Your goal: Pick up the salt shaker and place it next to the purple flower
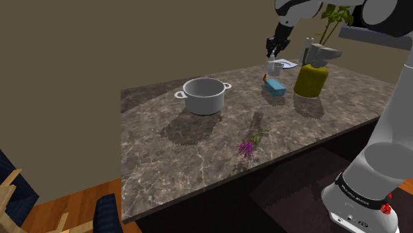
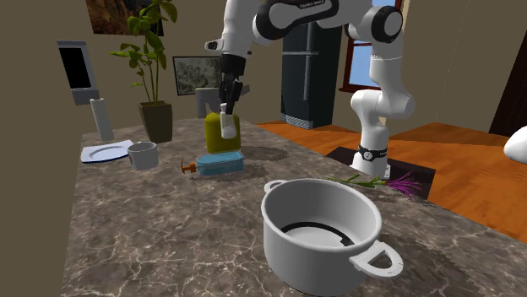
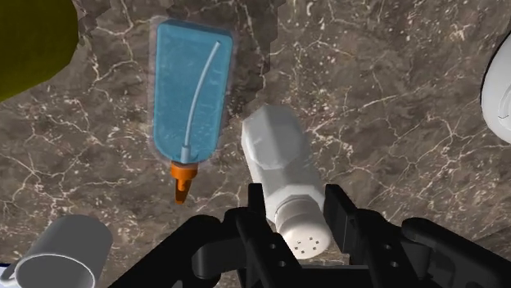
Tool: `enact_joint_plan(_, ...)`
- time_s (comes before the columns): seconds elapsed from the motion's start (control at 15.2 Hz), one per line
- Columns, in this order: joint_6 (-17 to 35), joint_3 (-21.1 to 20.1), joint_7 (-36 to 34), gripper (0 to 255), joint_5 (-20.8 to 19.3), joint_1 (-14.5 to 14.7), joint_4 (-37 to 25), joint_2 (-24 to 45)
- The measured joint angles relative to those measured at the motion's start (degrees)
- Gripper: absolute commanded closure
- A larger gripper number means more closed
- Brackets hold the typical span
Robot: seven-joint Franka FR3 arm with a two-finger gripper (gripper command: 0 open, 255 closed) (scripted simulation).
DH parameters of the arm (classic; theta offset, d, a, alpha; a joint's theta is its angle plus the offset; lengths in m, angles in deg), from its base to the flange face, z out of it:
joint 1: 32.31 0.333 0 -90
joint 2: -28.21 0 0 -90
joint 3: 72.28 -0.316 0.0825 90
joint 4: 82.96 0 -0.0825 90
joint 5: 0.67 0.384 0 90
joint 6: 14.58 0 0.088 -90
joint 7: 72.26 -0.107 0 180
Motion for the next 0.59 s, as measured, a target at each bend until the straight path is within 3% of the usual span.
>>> enact_joint_plan(0.2, -2.00, 0.11, -0.23, 255, -0.14, -0.17, -2.04, 0.04)
enact_joint_plan(0.59, 1.48, -0.76, -5.46, 255, -7.19, 3.21, 12.46, -13.05)
